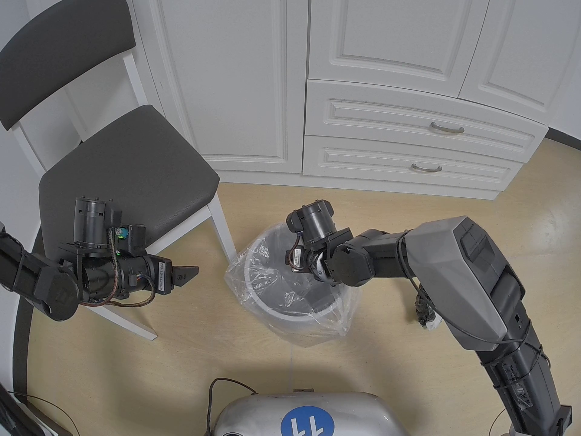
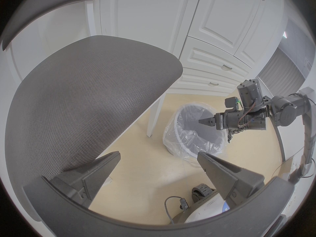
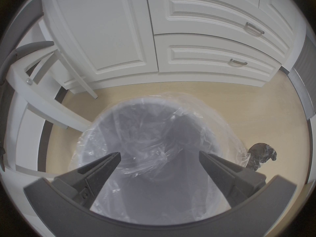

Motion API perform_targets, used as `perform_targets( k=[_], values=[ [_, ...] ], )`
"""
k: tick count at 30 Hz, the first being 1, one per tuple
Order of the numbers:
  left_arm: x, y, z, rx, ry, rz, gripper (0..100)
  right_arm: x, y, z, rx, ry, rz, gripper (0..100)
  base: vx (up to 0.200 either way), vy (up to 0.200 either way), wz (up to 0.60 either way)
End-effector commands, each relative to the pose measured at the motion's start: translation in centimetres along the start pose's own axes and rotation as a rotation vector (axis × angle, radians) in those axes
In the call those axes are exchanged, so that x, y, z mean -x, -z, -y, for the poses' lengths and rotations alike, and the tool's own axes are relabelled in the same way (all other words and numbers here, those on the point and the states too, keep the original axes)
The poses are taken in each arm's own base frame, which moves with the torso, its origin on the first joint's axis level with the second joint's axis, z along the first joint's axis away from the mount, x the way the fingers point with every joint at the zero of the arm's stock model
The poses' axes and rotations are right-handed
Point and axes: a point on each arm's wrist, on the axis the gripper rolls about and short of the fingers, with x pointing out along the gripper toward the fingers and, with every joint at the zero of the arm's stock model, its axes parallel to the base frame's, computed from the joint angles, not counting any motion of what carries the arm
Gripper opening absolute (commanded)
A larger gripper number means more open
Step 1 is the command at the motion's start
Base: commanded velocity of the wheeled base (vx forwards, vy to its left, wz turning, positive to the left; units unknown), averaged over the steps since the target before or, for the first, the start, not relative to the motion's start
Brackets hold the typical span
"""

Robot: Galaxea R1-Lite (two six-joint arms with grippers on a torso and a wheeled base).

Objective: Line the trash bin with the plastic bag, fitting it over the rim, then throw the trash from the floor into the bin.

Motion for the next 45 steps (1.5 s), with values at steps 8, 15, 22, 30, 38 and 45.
perform_targets(
  k=[8,15,22,30,38,45],
  values=[
    [0.0,0.0,0.1,-0.002,0.003,0.0,100,-0.8,3.3,-1.7,0.08,-0.014,-0.047,100,0.0,0.0,0.0],
    [0.0,0.0,0.1,-0.002,0.003,0.001,100,1.0,4.1,-4.0,0.109,-0.055,-0.042,100,0.0,0.0,0.0],
    [0.2,0.0,0.1,-0.002,0.003,0.001,100,6.4,5.3,-8.6,0.139,-0.156,-0.046,100,0.0,0.0,0.0],
    [0.3,0.0,0.1,-0.003,0.003,0.004,100,8.8,8.1,-11.0,0.166,-0.206,-0.095,100,0.0,0.0,0.0],
    [0.3,0.0,0.1,-0.002,0.001,0.004,100,6.2,7.2,-8.9,0.161,-0.143,-0.11,100,0.0,0.0,0.0],
    [0.3,0.1,0.1,-0.001,0.001,0.001,100,3.5,4.3,-5.4,0.073,-0.148,-0.14,100,0.0,0.0,0.0]
  ],
)
